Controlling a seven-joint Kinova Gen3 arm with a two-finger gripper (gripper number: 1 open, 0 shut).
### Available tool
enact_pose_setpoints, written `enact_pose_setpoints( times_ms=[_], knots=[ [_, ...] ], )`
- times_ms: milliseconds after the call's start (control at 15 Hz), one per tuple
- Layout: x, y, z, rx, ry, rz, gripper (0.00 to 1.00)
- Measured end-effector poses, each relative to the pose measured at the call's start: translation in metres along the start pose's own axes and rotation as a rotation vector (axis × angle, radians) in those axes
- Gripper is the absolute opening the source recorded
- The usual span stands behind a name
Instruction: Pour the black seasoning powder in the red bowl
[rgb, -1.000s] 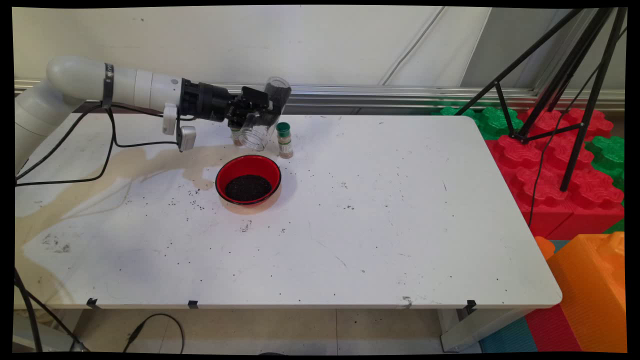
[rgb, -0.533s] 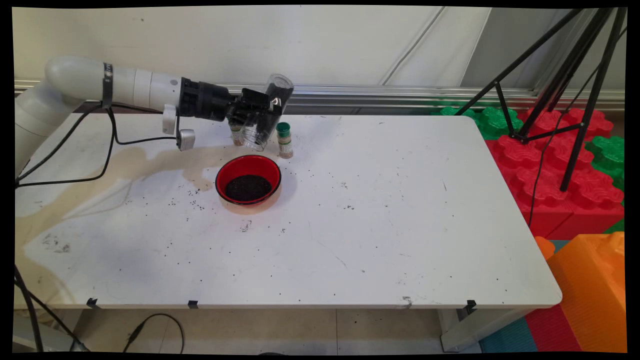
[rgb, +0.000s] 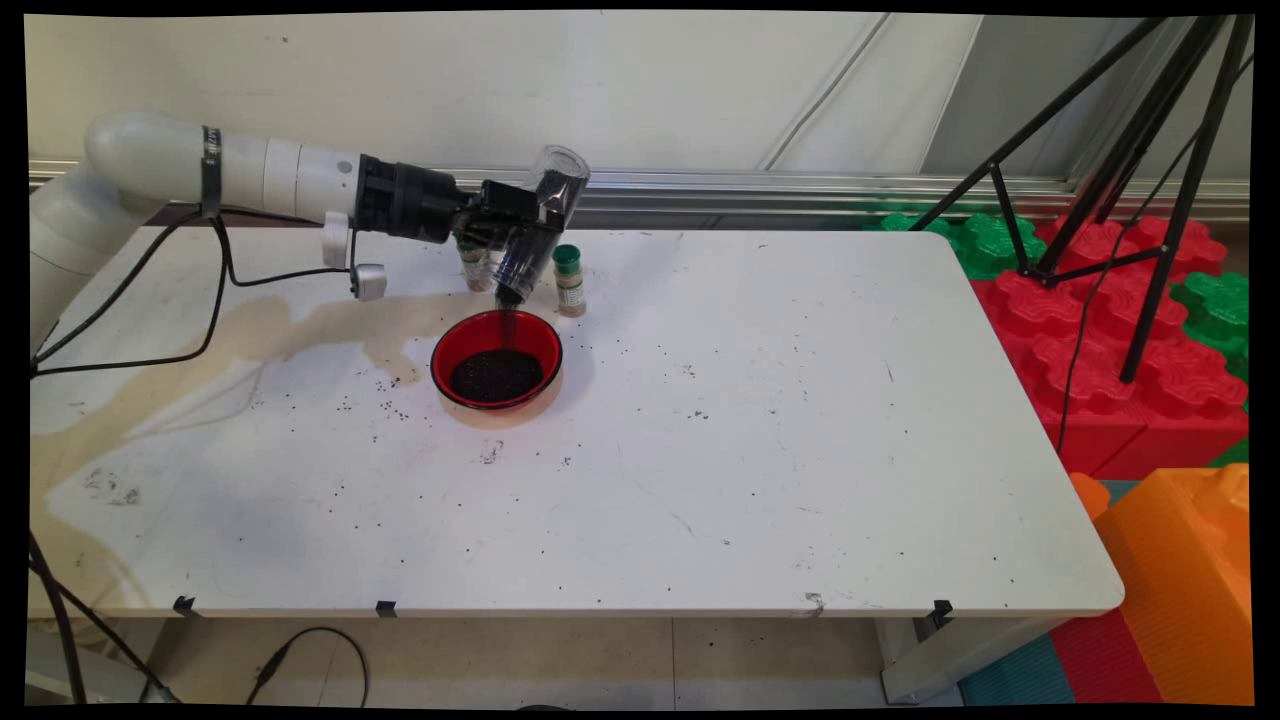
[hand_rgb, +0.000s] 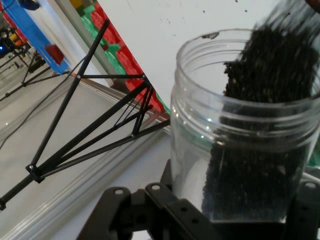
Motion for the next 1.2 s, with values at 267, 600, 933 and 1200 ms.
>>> enact_pose_setpoints(
  times_ms=[267, 600, 933, 1200],
  knots=[
    [0.0011, -0.0012, -0.0015, 0.003, 0.000, 0.018, 0.00],
    [0.0027, -0.0023, -0.0040, 0.006, 0.001, 0.037, 0.00],
    [0.0042, -0.0035, -0.0071, 0.009, 0.002, 0.048, 0.00],
    [0.0054, -0.0045, -0.0102, 0.012, 0.002, 0.056, 0.00]
  ],
)
